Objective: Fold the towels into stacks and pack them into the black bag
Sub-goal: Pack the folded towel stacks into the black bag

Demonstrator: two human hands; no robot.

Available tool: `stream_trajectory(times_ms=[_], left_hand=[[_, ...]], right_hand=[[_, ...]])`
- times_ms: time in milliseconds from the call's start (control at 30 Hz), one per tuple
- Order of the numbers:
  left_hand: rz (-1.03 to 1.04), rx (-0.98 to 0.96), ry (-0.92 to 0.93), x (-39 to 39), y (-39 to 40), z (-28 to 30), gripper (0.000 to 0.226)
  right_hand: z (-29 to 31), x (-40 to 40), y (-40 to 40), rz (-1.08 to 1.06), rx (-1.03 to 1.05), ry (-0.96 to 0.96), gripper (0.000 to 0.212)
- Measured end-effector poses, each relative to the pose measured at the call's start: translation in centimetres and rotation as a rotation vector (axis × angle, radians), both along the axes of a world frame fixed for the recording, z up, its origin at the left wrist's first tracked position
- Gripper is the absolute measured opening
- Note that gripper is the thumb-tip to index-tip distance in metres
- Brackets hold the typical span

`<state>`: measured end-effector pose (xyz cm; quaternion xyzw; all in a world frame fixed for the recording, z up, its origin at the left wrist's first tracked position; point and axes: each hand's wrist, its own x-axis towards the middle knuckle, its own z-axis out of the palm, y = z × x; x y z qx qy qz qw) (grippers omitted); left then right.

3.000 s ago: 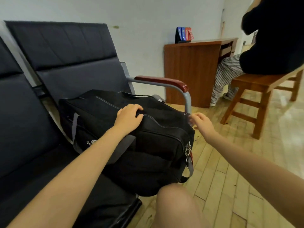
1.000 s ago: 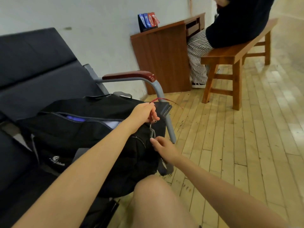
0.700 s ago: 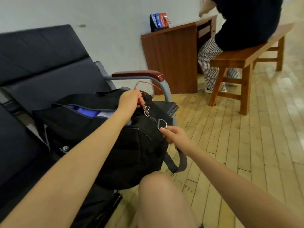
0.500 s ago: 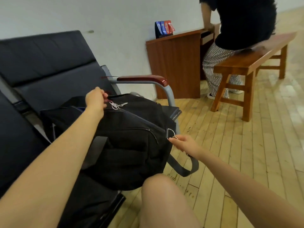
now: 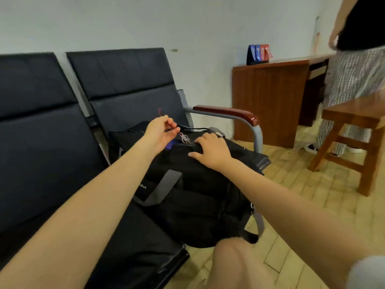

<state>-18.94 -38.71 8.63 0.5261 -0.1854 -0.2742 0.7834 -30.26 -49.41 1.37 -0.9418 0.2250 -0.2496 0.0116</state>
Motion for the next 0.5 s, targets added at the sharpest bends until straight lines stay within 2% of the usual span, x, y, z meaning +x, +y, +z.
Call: stream_trajectory(times_ms=[100,200,367,433,500], left_hand=[[0.004,-0.105,0.059,-0.2,-0.8,0.9,0.029],[-0.002,-0.156,0.088,1.3,-1.0,0.7,0.024],[0.261,-0.32,0.244,9.2,1.4,0.4,0.022],[0.284,-0.168,0.103,11.5,2.1,-0.3,0.026],[0.262,0.134,-0.151,12.7,2.3,-1.5,0.028]], right_hand=[[-0.4,0.3,-0.9,0.081,0.044,-0.063,0.031],[-0.7,-1.4,-1.7,0.11,0.077,-0.137,0.024],[-1.5,-3.5,-2.8,0.147,0.079,-0.069,0.022],[-1.3,-2.7,-2.6,0.144,0.103,-0.034,0.023],[-0.5,-1.1,-2.2,0.131,0.11,-0.015,0.024]])
